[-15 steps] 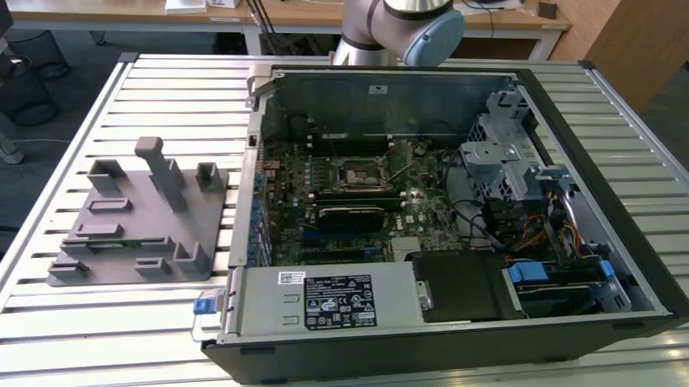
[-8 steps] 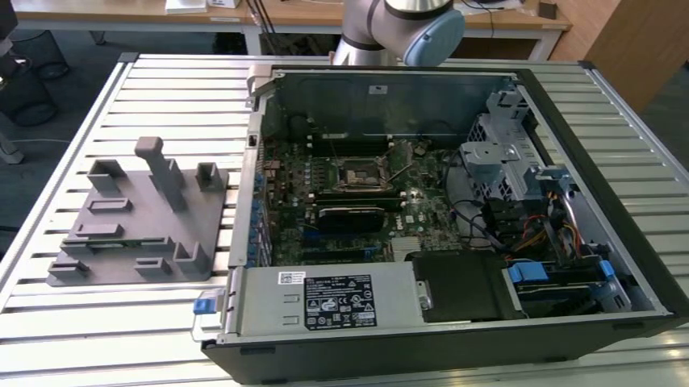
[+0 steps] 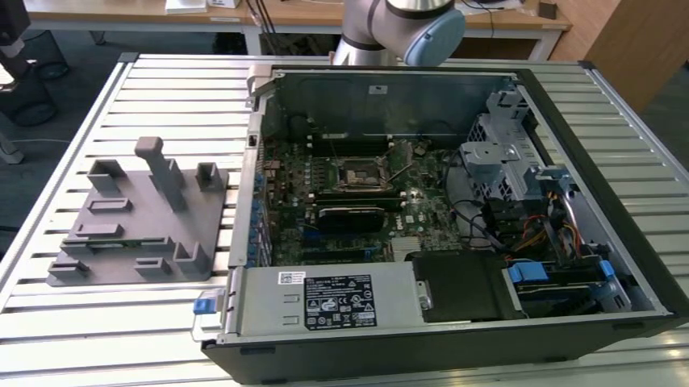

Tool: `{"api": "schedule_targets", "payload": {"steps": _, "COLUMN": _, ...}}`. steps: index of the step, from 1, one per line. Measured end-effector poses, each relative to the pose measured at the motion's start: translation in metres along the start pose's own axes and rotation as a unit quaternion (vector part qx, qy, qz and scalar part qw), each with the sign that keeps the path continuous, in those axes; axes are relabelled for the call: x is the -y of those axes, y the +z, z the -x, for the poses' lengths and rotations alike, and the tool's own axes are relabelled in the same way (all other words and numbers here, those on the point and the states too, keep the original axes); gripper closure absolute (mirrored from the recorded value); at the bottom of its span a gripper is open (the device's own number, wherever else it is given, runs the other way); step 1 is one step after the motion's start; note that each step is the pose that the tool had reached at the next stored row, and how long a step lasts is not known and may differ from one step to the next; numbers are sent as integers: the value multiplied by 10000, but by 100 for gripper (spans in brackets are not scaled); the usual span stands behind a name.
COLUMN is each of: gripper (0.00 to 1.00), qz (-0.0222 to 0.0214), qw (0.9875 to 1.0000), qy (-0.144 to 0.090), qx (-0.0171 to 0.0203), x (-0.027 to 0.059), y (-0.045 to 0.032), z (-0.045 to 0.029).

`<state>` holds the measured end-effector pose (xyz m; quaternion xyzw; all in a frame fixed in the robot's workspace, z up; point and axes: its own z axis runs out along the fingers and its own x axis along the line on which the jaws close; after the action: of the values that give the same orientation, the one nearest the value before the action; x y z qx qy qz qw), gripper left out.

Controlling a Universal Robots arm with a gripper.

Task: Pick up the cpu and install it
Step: 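Pick up the cpu and move it towards the insertion slot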

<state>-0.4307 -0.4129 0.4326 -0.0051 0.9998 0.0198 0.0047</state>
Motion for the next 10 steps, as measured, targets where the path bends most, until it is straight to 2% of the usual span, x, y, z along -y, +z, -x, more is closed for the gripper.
{"api": "schedule_targets", "payload": {"steps": 10, "gripper": 47, "qz": 0, "qw": 10000, "qy": 0, "qx": 0, "x": 1, "y": 1, "z": 91}}
